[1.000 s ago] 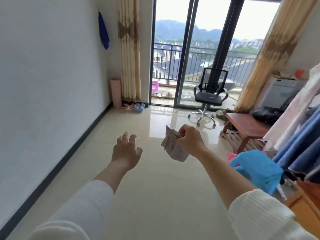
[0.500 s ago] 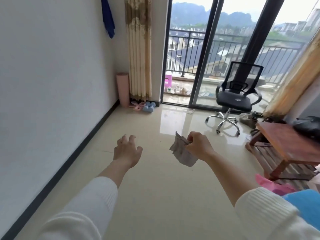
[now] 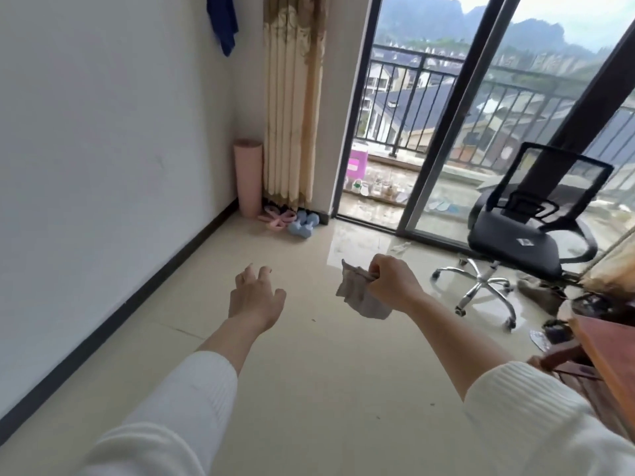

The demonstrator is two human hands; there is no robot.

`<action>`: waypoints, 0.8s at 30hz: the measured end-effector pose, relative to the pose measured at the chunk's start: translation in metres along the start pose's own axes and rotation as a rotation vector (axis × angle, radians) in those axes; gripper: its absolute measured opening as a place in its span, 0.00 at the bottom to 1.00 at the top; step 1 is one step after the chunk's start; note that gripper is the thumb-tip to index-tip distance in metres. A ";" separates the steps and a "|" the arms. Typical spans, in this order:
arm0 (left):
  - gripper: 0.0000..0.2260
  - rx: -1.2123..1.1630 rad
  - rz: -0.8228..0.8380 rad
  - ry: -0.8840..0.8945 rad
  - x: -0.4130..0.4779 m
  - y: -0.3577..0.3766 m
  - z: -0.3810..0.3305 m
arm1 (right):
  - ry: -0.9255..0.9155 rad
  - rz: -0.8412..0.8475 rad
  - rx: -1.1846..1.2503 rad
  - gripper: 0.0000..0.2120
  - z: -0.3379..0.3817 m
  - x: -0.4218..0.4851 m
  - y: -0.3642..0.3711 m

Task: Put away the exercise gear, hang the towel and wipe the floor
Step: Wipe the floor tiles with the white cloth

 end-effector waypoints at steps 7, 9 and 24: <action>0.23 0.053 -0.061 -0.113 0.134 0.019 0.001 | -0.083 0.042 -0.005 0.07 -0.005 0.176 0.014; 0.23 0.053 -0.090 -0.149 0.173 0.028 0.009 | -0.113 0.070 0.019 0.10 0.001 0.224 0.031; 0.21 -0.132 -0.035 -0.445 0.446 0.127 0.077 | -0.087 0.421 0.041 0.08 0.029 0.555 0.210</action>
Point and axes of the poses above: each hand's wrist, its own x-axis towards the middle knuckle, its own y-axis out of the palm, z = x × y, the point moved 9 cm from there along x, towards the middle knuckle, and after that the axes turned 5 degrees about x, right-handed, at the moved point
